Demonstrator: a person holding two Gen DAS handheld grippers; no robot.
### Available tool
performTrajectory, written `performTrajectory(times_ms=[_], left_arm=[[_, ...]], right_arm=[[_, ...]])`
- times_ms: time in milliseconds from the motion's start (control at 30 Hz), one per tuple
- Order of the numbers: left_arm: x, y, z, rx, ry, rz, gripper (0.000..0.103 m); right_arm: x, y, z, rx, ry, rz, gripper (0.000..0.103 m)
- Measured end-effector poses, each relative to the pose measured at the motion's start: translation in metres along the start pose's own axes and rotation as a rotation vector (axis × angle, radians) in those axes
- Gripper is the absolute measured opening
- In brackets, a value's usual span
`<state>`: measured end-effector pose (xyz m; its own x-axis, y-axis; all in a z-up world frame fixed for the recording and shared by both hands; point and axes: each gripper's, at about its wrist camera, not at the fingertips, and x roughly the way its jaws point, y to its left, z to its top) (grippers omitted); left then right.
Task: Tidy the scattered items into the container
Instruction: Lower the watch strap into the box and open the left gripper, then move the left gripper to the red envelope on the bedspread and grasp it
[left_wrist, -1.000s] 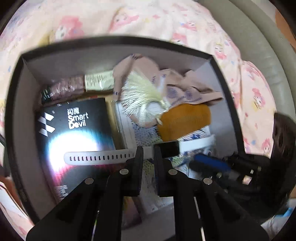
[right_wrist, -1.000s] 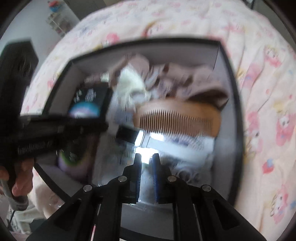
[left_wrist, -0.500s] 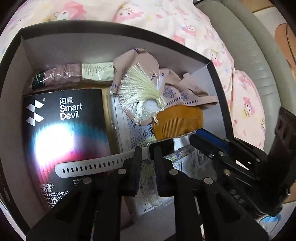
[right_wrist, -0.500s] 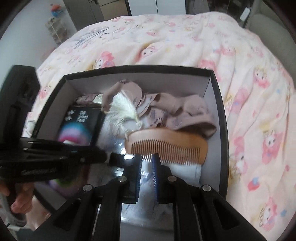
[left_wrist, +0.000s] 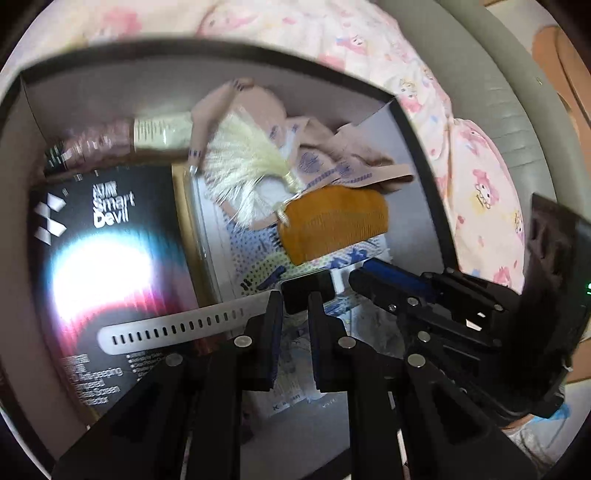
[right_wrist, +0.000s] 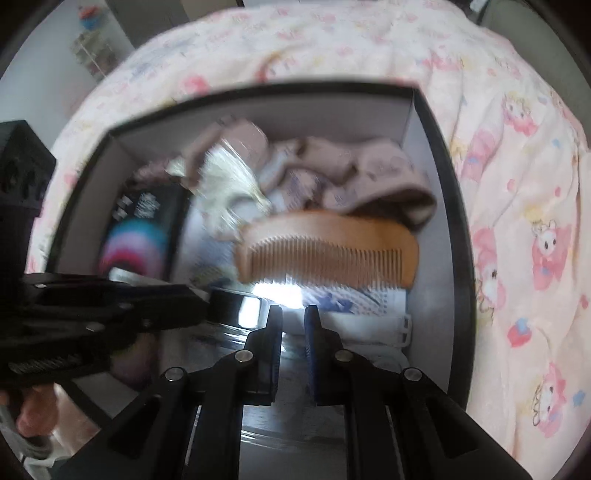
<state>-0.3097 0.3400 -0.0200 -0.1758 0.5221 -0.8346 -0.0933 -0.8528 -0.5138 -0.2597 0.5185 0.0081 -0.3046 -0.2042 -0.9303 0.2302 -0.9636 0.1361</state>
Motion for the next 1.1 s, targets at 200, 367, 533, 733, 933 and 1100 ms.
performTrajectory(times_ms=[200,367,533,733,933,1100], left_arm=[[-0.038,-0.019,-0.012,0.073,-0.151,0.036,0.027],[-0.071,-0.033,-0.018,0.124,-0.250,0.081,0.036],[-0.109,-0.041,-0.040,0.170,-0.334,0.137,0.046],[-0.136,-0.027,-0.074,0.140,-0.364,0.192,0.053],[-0.147,0.007,-0.101,0.040,-0.377,0.213,0.053],[-0.159,0.039,-0.126,-0.042,-0.396,0.238,0.053]], right_arm=[[-0.041,0.032,-0.001,-0.068,-0.125,-0.097,0.021],[-0.064,0.040,-0.005,-0.074,-0.187,-0.094,0.029],[-0.071,0.061,-0.002,-0.096,-0.214,-0.055,0.036],[-0.078,0.092,-0.014,-0.132,-0.227,0.018,0.042],[-0.073,0.130,-0.022,-0.179,-0.211,0.074,0.042],[-0.064,0.170,-0.031,-0.257,-0.203,0.087,0.042]])
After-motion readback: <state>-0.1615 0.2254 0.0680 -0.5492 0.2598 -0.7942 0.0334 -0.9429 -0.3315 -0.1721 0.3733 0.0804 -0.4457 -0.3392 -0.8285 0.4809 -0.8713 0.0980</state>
